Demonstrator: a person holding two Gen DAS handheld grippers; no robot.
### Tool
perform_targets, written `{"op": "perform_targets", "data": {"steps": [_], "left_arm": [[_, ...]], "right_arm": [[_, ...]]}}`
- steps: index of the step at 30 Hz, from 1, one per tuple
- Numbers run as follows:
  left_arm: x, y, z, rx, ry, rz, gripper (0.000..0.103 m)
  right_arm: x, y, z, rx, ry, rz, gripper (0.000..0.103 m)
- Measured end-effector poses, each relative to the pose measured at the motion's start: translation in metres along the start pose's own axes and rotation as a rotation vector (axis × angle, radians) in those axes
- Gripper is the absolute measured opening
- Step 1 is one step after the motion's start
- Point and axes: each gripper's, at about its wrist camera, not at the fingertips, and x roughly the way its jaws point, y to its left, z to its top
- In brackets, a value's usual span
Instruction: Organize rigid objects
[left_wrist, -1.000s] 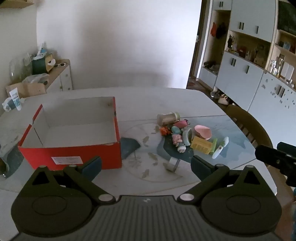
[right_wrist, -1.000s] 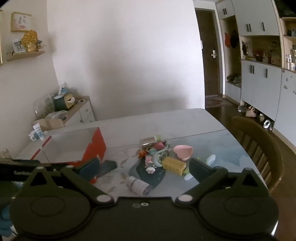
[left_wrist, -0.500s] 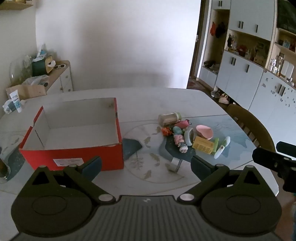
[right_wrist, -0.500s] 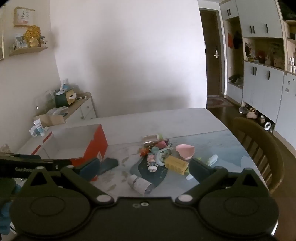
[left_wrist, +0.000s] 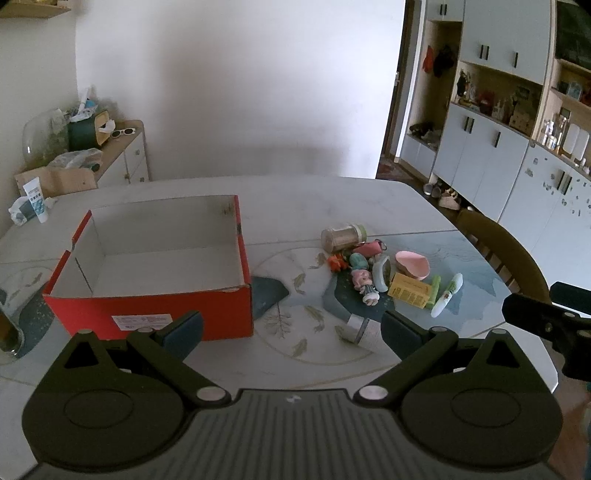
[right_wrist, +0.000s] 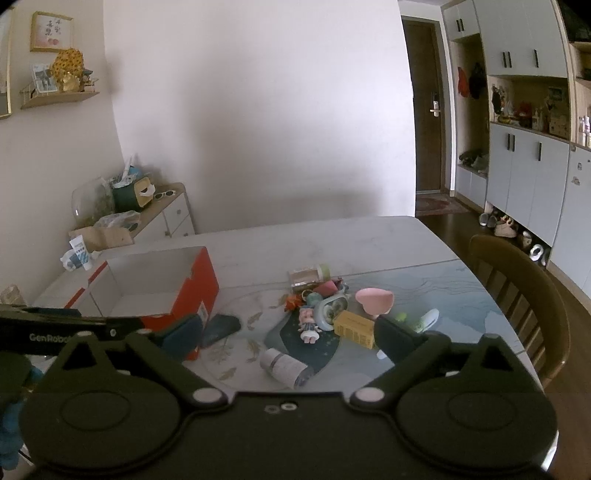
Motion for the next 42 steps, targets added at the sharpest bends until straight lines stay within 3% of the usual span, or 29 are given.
{"op": "perform_targets", "data": {"steps": [12, 21, 28, 36, 42], "left_arm": [[0.0, -0.007, 0.0, 0.023, 0.012, -0.036, 0.103], [0.018, -0.013, 0.005, -0.019, 0.042, -0.056, 0.103], [0.046, -0.024, 0.012, -0.018, 0.101, -0.036, 0.103], [0.074, -0.033, 0.025, 0.0, 0.075, 0.0, 0.103], [0.103, -0.04, 0.021, 0.02, 0.114, -0.008, 0.103]], "right_arm": [[0.003, -0.004, 0.0, -0.008, 0.011, -0.003, 0.099], [0.014, -0.018, 0.005, -0.016, 0.03, -0.007, 0.099], [0.032, -0.041, 0.013, -0.005, 0.042, -0.024, 0.099], [0.069, -0.082, 0.024, 0.011, 0.072, -0.069, 0.099], [0.101, -0.109, 0.024, 0.009, 0.133, -0.097, 0.096]]}}
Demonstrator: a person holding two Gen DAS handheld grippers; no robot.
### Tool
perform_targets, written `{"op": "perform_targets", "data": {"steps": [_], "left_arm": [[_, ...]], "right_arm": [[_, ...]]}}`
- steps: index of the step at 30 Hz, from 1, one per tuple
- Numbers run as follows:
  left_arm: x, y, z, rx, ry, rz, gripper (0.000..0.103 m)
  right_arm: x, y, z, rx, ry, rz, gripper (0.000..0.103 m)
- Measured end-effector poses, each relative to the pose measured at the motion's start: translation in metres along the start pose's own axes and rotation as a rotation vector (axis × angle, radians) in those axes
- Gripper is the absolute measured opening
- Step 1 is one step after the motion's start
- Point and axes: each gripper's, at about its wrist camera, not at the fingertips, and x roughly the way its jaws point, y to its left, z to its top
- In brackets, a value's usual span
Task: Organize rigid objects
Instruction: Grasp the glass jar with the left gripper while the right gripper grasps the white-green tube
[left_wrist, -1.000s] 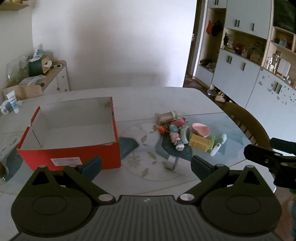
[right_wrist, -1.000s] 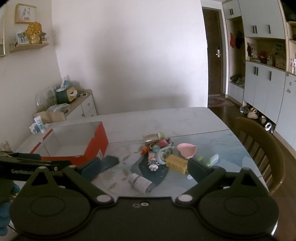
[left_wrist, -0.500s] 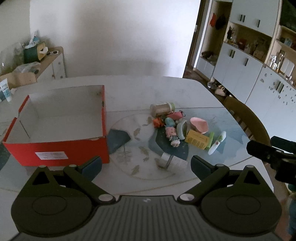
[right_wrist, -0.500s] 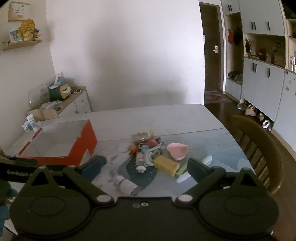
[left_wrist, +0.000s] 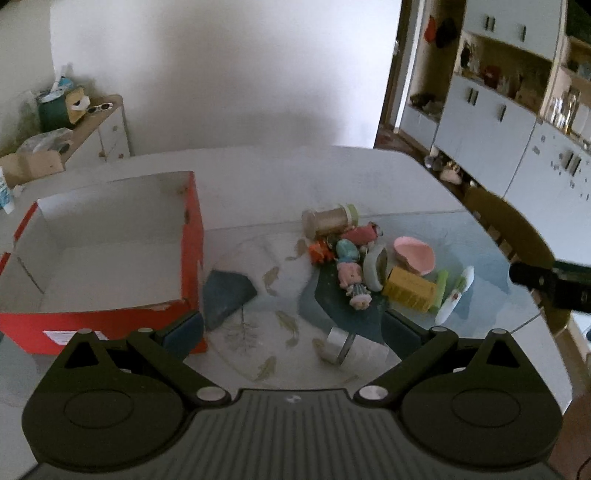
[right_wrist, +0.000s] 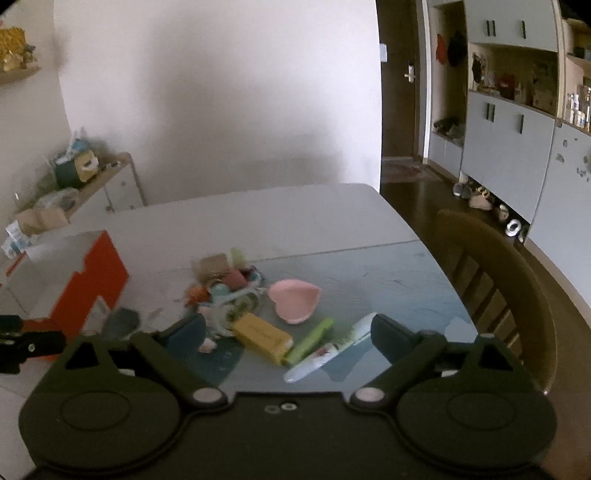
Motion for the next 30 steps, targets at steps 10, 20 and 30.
{"op": "perform_targets", "data": {"steps": [10, 20, 30], "left_arm": [[0.049, -0.035, -0.015, 0.097, 0.039, -0.045, 0.103], [0.093, -0.059, -0.03, 0.168, 0.116, -0.008, 0.103], [0.11, -0.068, -0.033, 0.202, 0.099, 0.047, 0.103]], "right_arm": [[0.059, -0.029, -0.003, -0.013, 0.104, -0.059, 0.09], [0.125, -0.06, -0.005, 0.025, 0.218, -0.149, 0.08], [0.157, -0.064, -0.009, 0.057, 0.296, -0.134, 0.071]]}}
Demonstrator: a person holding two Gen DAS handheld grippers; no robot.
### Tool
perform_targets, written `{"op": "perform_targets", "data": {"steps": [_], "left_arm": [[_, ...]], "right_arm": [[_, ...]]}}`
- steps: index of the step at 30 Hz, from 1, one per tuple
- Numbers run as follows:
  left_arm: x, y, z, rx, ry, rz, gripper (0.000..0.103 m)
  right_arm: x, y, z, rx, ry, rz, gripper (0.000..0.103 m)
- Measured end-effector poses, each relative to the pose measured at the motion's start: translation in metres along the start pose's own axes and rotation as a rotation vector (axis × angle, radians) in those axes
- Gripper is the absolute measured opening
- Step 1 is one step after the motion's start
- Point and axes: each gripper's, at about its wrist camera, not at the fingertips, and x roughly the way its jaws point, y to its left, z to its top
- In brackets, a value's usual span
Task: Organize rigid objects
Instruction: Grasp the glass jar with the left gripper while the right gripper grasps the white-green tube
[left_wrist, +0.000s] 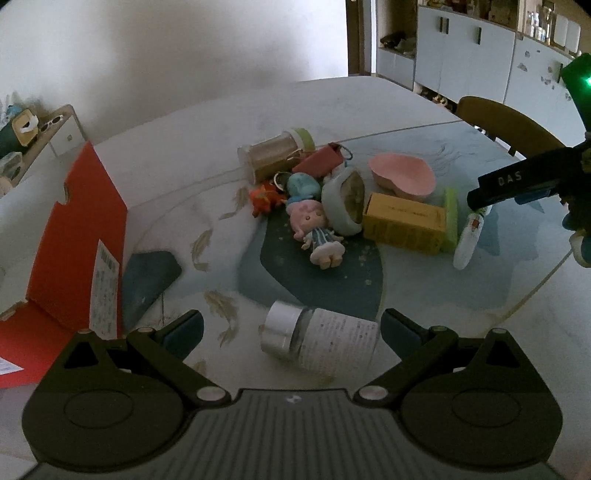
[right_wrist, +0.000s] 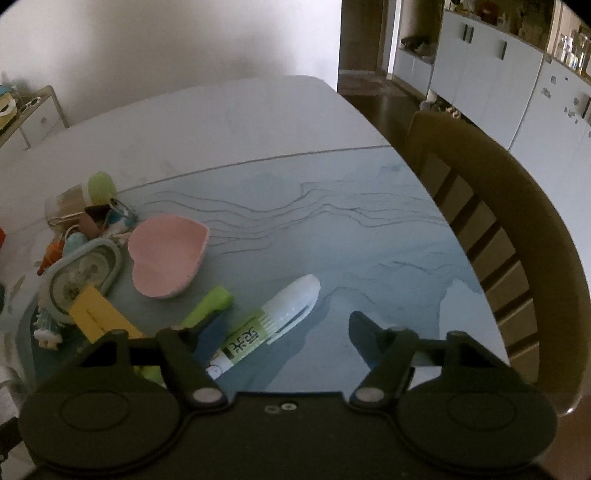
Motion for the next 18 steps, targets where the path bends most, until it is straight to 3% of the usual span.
{"op": "perform_targets", "data": {"steps": [3, 7, 9, 12, 18], "left_arm": [[0.003, -0.004, 0.0, 0.016, 0.005, 0.011, 0.102], [0.008, -0.007, -0.001, 0.02, 0.01, 0.023, 0.102], [0.008, -0.009, -0.001, 0.023, 0.005, 0.028, 0.101], [0.011, -0.012, -0.001, 0.033, 0.007, 0.029, 0.096], [0.014, -0.016, 0.0, 0.038, 0.02, 0.04, 0.078]], "right_arm": [[0.002, 0.002, 0.001, -0.003, 0.01, 0.01, 0.07], [0.008, 0.007, 0.0, -0.006, 0.04, 0.013, 0.057], [0.008, 0.009, -0.001, -0.008, 0.04, 0.016, 0.056], [0.007, 0.01, -0.002, -0.018, 0.041, 0.019, 0.054], [0.002, 0.009, -0.007, -0.033, 0.04, 0.031, 0.035]]}}
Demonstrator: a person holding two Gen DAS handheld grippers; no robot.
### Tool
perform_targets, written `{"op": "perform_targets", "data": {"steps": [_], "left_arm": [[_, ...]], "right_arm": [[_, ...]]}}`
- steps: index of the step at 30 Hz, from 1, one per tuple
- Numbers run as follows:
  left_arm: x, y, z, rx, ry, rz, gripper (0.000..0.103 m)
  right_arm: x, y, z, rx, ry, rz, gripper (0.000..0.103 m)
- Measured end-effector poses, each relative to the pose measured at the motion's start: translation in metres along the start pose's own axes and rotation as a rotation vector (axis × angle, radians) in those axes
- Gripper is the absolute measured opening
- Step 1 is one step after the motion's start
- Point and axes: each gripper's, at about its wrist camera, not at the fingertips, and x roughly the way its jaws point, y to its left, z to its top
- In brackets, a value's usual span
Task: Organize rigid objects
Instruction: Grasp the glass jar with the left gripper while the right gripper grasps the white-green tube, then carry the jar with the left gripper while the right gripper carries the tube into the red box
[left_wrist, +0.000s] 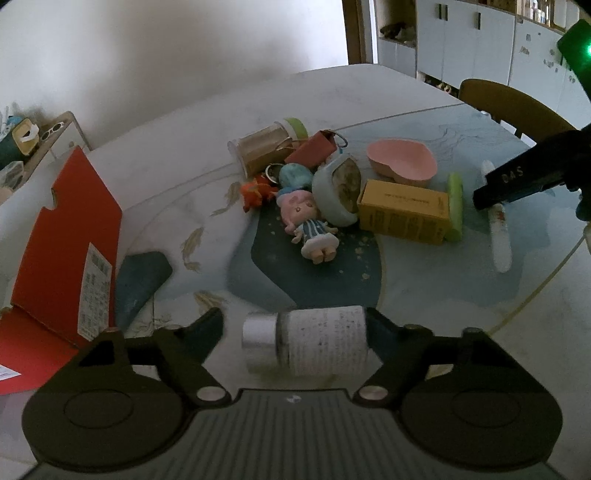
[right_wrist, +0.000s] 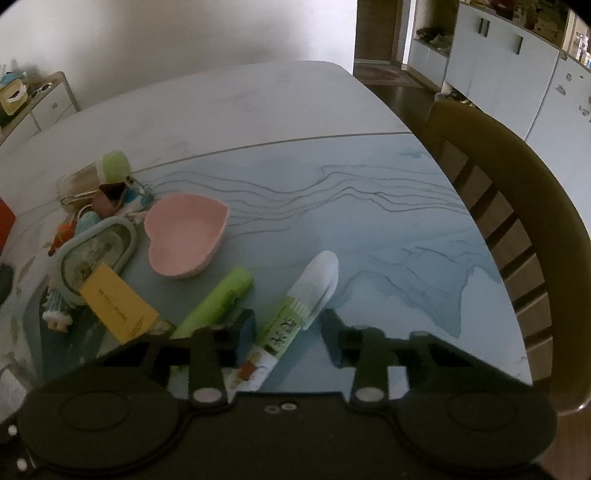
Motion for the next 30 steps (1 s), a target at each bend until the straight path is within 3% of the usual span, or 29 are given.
{"op": "perform_targets", "data": {"steps": [3, 5, 12, 23, 30], "left_arm": [[0.002, 0.0, 0.0, -0.007, 0.015, 0.003, 0.069], [0.003, -0.001, 0.0, -0.011, 0.02, 0.012, 0.069], [0.001, 0.002, 0.002, -0.028, 0.035, 0.042, 0.069], [-0.04, 0.024, 0.018, -0.111, -0.012, 0.01, 0.069], [-0.067, 0.048, 0.03, -0.174, -0.019, 0.03, 0.069]], "right_arm": [[-0.003, -0.003, -0.003, -0.002, -0.002, 0.001, 0.027], [-0.003, -0.006, -0.003, -0.003, -0.005, 0.001, 0.017], [-0.016, -0.013, -0.005, -0.028, -0.03, 0.013, 0.017], [-0.077, 0.0, 0.009, -0.121, -0.083, 0.129, 0.017], [-0.107, 0.023, 0.024, -0.178, -0.095, 0.212, 0.017]]}}
